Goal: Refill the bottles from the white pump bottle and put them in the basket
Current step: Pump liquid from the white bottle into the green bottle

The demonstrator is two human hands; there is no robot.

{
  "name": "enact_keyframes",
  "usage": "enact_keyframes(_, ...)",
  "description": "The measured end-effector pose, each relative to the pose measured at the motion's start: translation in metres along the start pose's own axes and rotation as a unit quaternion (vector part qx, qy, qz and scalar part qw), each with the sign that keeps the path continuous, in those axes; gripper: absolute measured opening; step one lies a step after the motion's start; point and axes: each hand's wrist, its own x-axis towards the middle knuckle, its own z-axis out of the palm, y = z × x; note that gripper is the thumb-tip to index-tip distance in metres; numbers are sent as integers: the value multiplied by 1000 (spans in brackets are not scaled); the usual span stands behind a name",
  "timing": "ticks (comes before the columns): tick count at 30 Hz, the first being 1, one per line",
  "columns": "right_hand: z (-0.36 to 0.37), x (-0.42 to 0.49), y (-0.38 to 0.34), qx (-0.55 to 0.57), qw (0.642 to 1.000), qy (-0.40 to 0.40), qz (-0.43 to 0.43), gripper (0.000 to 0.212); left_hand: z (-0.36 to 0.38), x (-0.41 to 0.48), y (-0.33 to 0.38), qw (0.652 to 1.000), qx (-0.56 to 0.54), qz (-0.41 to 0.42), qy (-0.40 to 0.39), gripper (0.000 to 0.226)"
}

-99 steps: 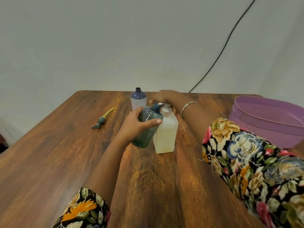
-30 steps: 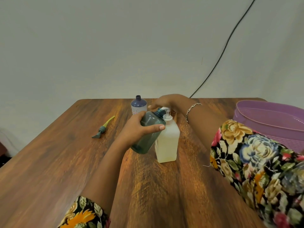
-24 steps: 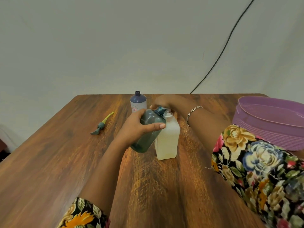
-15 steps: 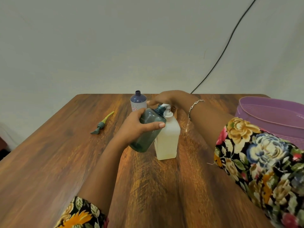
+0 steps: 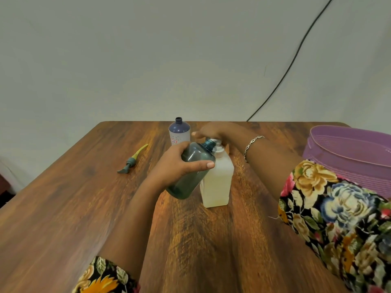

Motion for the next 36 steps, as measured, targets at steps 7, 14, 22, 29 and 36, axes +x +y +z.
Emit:
enact_keyframes(7, -9, -10, -4, 98, 995, -35, 8, 59, -6, 0, 8, 1000, 2, -5, 11, 75)
enact_keyframes(14, 3, 4, 2, 19, 1000, 23, 0, 39, -2, 1, 5, 1000, 3, -11, -11, 84)
enact_keyframes(22, -5, -11, -4, 104, 994, -6, 17, 55, -5, 1, 7, 1000, -23, -9, -7, 65)
enact_keyframes(29, -4, -13, -7, 90, 996, -6, 12, 51, -5, -1, 6, 999, -35, 4, -4, 54)
enact_keyframes(36, 5, -5, -3, 11, 999, 42, 14, 28, -2, 2, -2, 1000, -16, -6, -16, 88)
